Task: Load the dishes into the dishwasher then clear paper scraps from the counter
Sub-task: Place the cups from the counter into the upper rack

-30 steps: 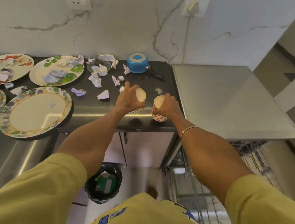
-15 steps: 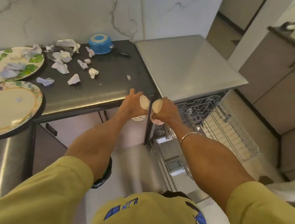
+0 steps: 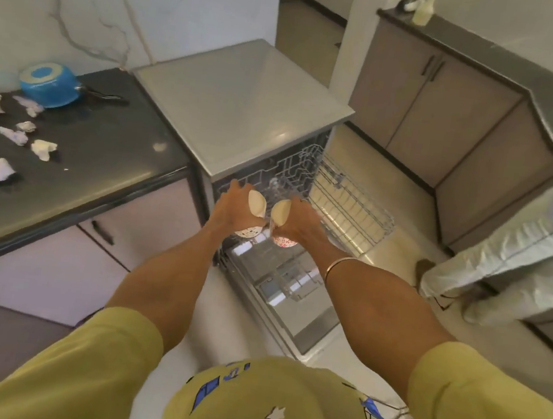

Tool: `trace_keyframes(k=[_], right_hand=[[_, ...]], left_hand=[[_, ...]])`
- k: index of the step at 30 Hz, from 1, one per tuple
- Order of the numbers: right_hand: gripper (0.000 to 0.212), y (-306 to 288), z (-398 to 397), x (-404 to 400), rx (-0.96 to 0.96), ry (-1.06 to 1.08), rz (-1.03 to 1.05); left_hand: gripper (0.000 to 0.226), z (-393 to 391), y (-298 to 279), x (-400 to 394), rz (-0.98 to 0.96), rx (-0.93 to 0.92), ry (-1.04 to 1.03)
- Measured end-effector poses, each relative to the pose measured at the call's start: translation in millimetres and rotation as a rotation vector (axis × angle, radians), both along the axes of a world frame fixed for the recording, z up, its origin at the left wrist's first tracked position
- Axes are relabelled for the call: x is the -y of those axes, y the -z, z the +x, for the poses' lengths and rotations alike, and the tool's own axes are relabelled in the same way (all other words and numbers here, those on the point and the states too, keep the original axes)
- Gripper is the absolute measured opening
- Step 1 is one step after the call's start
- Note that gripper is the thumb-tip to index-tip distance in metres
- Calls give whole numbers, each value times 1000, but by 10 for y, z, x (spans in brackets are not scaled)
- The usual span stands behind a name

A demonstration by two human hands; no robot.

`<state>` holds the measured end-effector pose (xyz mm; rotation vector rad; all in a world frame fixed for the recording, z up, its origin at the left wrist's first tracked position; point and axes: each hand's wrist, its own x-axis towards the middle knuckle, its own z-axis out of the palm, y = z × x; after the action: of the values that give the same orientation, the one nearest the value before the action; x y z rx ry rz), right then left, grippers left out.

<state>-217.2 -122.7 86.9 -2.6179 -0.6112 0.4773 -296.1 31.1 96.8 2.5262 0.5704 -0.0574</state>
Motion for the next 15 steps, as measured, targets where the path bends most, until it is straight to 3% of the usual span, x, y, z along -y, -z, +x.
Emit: trace_keyframes(k=[7,15], right_hand=[[95,71,448,858,-13,51,-44],[101,214,746,1400,-46,17,-56]], left_hand=[[84,469,165,767,-4,-12,28],[87,827,359,1356,5,-73,24]])
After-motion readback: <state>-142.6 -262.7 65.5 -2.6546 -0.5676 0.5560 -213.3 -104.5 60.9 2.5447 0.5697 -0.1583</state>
